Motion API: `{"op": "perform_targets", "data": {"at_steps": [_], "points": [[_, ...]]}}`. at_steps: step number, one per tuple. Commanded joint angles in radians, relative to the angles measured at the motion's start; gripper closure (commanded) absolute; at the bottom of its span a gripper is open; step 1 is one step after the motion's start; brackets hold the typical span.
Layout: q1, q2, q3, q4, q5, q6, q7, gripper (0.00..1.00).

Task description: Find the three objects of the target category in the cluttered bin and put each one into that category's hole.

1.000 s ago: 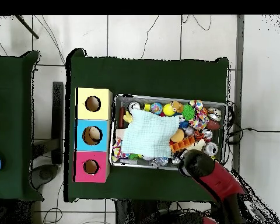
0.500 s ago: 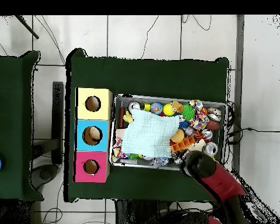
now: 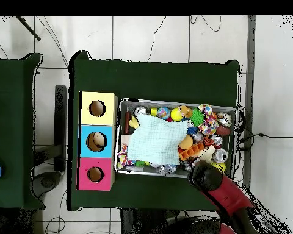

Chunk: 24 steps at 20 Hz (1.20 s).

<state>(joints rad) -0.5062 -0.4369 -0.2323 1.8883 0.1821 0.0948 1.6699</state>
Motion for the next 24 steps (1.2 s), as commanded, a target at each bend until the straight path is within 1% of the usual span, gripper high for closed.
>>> {"op": "perform_targets", "data": {"at_steps": [1,4,5,7,10,11,14,15,17,19,24], "points": [[0.025,0.037,0.061,0.053,0.012,-0.109,0.244,1.0],[0.026,0.021,0.06,0.058,0.015,-0.098,0.231,1.0],[0.02,-0.002,0.068,0.067,0.007,-0.084,0.219,1.0],[0.015,-0.069,0.077,0.094,-0.008,-0.023,0.187,1.0],[-0.011,-0.153,0.112,0.106,-0.05,0.084,0.1,1.0],[-0.024,-0.197,0.107,0.097,-0.05,0.151,0.071,1.0],[-0.019,-0.279,0.119,0.103,-0.053,0.263,0.045,1.0],[-0.02,-0.303,0.128,0.11,-0.054,0.283,0.041,1.0],[-0.015,-0.328,0.125,0.104,-0.055,0.332,0.036,1.0],[-0.024,-0.34,0.136,0.11,-0.055,0.345,0.034,1.0],[-0.058,-0.386,0.202,0.149,-0.048,0.295,0.023,1.0]]}}
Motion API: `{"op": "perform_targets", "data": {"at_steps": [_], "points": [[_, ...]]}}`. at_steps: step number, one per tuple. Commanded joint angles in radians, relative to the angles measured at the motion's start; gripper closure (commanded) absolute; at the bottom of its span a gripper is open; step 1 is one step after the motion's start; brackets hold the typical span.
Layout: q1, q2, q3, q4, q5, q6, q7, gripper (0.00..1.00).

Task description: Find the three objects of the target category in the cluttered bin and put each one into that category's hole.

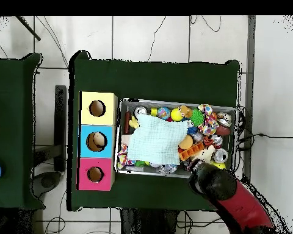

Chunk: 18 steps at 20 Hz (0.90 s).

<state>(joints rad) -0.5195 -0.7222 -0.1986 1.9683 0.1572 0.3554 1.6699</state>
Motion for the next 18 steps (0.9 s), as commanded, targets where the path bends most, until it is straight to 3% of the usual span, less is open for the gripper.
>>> {"op": "perform_targets", "data": {"at_steps": [1,9,18], "points": [[-0.052,-0.116,0.188,0.084,-0.019,0.016,0.025,1.0],[0.008,-0.205,0.23,0.111,0.01,-0.005,0.104,1.0],[0.191,-0.208,0.117,-0.019,0.0,0.111,0.186,1.0]]}}
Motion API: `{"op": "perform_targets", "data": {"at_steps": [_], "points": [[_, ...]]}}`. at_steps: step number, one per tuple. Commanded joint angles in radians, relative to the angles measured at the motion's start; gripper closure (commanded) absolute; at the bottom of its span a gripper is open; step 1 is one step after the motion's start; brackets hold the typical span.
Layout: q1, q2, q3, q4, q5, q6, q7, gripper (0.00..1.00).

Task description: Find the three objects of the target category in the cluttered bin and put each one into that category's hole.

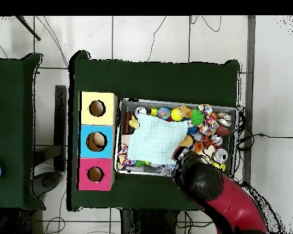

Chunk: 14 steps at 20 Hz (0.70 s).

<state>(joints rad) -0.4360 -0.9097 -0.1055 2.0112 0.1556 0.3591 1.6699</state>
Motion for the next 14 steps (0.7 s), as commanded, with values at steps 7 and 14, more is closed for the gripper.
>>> {"op": "perform_targets", "data": {"at_steps": [7,14], "points": [[0.232,-0.013,-0.046,-0.142,0.023,0.183,0.247,1.0],[0.364,0.009,-0.115,-0.226,0.054,0.266,0.342,1.0]]}}
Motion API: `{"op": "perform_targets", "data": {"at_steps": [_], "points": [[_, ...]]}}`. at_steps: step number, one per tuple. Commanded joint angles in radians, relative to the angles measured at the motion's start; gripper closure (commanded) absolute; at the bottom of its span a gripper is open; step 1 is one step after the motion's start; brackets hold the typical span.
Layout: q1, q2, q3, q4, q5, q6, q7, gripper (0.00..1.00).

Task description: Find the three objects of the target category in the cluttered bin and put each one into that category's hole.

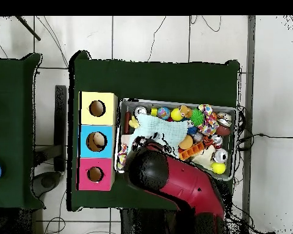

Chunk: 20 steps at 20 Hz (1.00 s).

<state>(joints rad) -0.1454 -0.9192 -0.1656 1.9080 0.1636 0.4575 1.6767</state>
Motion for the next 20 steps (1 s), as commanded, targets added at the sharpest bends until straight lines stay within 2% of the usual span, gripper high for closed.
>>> {"op": "perform_targets", "data": {"at_steps": [1,5,10,16,20], "points": [[0.087,0.019,-0.061,-0.129,0.05,0.173,0.344,1.0],[0.156,0.041,-0.102,-0.175,0.055,0.194,0.393,1.0],[0.196,0.096,-0.097,-0.197,0.077,0.152,0.428,1.0],[0.227,0.146,-0.102,-0.203,0.089,0.107,0.457,1.0],[0.231,0.192,-0.076,-0.207,0.112,0.059,0.476,1.0]]}}
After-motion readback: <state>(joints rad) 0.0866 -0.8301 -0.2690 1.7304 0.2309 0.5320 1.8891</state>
